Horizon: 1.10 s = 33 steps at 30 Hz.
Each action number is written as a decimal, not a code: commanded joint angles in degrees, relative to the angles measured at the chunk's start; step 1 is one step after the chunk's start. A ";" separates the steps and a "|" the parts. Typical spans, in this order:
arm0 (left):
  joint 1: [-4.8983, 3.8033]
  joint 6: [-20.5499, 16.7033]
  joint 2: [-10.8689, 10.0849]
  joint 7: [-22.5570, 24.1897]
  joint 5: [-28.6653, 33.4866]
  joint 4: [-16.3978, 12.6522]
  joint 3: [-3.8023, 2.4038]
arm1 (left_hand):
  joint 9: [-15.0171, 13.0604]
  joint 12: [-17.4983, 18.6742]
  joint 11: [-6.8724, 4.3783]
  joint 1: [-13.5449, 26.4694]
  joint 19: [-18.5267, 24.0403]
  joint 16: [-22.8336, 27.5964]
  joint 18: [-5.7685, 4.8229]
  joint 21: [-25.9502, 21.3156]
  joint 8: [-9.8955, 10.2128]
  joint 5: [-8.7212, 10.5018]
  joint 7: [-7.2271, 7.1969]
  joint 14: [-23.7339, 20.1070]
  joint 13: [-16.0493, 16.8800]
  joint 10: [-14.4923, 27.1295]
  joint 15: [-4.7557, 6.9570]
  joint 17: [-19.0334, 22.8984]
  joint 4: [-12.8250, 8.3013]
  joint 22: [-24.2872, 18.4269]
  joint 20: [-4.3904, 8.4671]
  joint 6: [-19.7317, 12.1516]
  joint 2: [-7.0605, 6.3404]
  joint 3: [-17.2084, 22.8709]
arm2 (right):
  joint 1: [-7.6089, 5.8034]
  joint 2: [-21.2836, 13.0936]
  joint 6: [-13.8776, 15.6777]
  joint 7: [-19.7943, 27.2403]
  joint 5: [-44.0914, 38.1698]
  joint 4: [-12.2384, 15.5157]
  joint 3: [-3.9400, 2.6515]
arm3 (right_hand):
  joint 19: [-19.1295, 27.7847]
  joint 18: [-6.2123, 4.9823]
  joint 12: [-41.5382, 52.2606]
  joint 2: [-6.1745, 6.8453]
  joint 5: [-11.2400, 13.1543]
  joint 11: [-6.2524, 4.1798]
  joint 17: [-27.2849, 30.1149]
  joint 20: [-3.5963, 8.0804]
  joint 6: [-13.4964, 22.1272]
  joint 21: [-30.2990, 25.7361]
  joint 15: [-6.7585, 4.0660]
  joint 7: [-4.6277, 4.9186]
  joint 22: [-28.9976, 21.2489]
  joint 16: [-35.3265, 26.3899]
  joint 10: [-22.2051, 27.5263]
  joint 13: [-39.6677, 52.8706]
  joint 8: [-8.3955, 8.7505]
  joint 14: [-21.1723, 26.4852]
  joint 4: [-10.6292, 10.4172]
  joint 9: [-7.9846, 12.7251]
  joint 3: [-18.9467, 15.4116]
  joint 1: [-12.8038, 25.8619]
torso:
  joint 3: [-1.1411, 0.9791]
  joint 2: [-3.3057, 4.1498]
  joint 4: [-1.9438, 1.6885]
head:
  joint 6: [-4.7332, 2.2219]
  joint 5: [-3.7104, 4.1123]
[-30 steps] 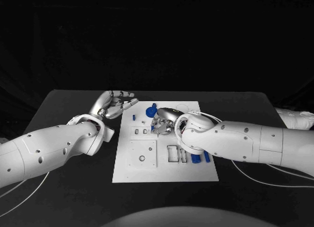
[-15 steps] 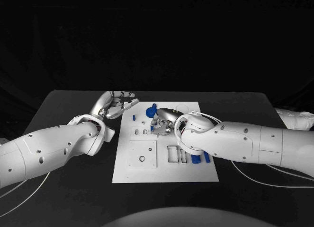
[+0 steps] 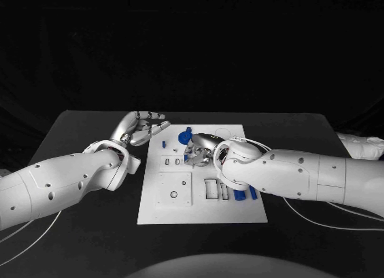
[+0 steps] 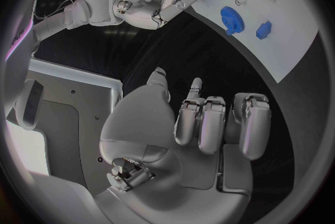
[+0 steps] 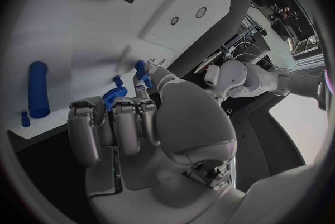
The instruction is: Assemble the parts on the task board
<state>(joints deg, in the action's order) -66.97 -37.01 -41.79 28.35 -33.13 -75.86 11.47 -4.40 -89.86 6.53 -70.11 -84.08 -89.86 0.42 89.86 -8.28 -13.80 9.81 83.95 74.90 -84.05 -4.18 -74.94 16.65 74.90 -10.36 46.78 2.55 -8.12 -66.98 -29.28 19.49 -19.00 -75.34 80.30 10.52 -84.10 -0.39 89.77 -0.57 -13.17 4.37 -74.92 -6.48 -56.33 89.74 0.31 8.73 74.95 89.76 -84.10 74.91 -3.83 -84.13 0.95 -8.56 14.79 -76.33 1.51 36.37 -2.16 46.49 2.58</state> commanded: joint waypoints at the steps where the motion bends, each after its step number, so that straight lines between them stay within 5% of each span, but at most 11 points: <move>1: -0.03 0.42 0.15 0.66 -0.17 -0.08 -0.04 | 0.06 -0.14 -0.41 -0.51 -5.92 -0.14 -0.42 0.14 0.22 -0.28 0.15 6.05 15.10 -5.95 0.37 -15.06 0.05 15.10 -0.18 0.34 -0.03 -0.35 | 0.04 -0.02 -1.64 0.02 -1.52 0.13 0.01 | -5.90 0.39 0.23 0.45 0.35 0.38 -15.08 -0.42 0.93 0.26 0.31 -0.08 15.05 0.24 -5.90 15.09 0.36 -5.87 0.26 0.30 -0.11 0.01 | 0.02 0.01 -0.05 | 0.09 0.06; 16: -0.03 0.46 0.11 0.65 -0.17 -0.10 -0.04 | 0.06 -0.14 -0.42 -0.62 -5.92 -0.14 -0.42 0.14 0.26 -0.32 0.15 6.05 15.10 -5.95 0.38 -15.06 0.04 15.10 -0.17 0.36 0.06 -0.42 | 0.09 -0.12 -1.69 -0.66 -2.25 0.28 0.03 | -5.90 0.39 0.23 1.36 0.61 0.56 -15.08 -0.62 2.60 0.26 0.55 0.22 15.05 0.24 -5.90 15.09 0.24 -5.87 -0.41 0.76 -1.03 1.64 | -0.01 0.00 0.00 | 0.27 0.10; 25: -0.03 0.46 0.00 0.65 -0.18 -0.16 -0.04 | 0.06 -0.14 -0.42 -0.62 -5.92 -0.14 -0.42 0.14 0.26 -0.32 0.15 6.05 15.10 -5.95 0.38 -15.06 0.04 15.10 -0.17 0.36 0.06 -0.42 | 0.14 -0.28 -0.51 -0.59 -2.26 0.32 0.03 | -5.90 0.39 0.23 4.01 0.82 0.91 -15.08 -1.31 4.83 0.26 1.29 0.62 15.05 0.24 -5.90 15.09 0.19 -5.87 -1.94 1.17 -3.93 5.74 | 0.00 0.00 0.02 | 0.18 0.00; 33: -0.03 0.59 -0.03 0.72 -0.18 -0.16 -0.04 | 0.06 -0.14 -0.42 -0.64 -5.92 -0.14 -0.42 0.14 0.27 -0.33 0.15 6.05 15.10 -5.95 0.38 -15.06 0.04 15.10 -0.17 0.36 0.07 -0.44 | 0.17 -1.28 3.99 1.33 -1.95 0.96 0.03 | -5.90 0.39 0.23 4.62 2.08 1.10 -15.08 -1.57 5.88 0.26 1.51 0.87 15.05 0.24 -5.90 15.09 0.09 -5.87 -3.16 1.25 -5.23 7.72 | -0.02 0.06 0.02 | 0.11 -0.32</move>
<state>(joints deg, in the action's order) -66.97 -36.99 -41.89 28.36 -33.13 -75.92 11.47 -4.40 -89.86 6.53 -70.11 -84.08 -89.86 0.41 89.86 -8.28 -13.80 9.81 83.95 74.90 -84.05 -4.18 -74.92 16.68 74.91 -10.36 46.78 2.55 -8.15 -66.85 -30.35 20.00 -19.16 -76.76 81.04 10.55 -84.11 -0.39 89.77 4.09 -11.27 5.04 -74.91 -7.71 -50.82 89.74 1.44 9.57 74.92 89.76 -83.94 74.90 -3.68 -84.02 -2.28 -7.35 9.82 -69.08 1.51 36.39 -2.16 46.63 2.42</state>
